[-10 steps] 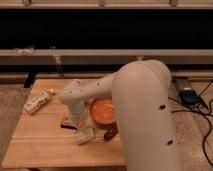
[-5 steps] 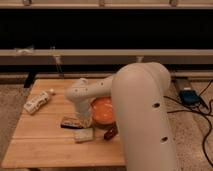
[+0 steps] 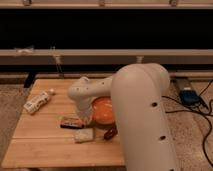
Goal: Push the eraser across the table
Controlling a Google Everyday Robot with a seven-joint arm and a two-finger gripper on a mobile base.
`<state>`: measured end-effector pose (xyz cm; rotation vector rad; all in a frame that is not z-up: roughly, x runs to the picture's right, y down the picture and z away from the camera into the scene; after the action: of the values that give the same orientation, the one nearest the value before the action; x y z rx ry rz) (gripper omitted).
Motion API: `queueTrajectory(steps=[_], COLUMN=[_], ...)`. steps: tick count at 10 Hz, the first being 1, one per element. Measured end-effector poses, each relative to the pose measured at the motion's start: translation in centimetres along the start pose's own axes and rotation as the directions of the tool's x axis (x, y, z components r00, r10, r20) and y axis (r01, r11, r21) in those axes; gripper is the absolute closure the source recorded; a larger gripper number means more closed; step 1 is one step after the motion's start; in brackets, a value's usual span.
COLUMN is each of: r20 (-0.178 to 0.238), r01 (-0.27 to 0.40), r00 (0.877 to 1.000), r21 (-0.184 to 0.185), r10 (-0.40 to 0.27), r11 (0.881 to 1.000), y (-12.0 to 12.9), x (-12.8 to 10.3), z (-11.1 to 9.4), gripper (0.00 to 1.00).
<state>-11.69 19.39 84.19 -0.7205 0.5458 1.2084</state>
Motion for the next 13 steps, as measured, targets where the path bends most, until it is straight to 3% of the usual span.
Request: queueTrajectory(steps=[13], r20=[0.029], r01=[0.181], r00=[0.983], r21=[-0.046], r10=[-0.18], r11=[0.982], y=[8.1], x=[-1.9], z=[-0.7], gripper=[1.0])
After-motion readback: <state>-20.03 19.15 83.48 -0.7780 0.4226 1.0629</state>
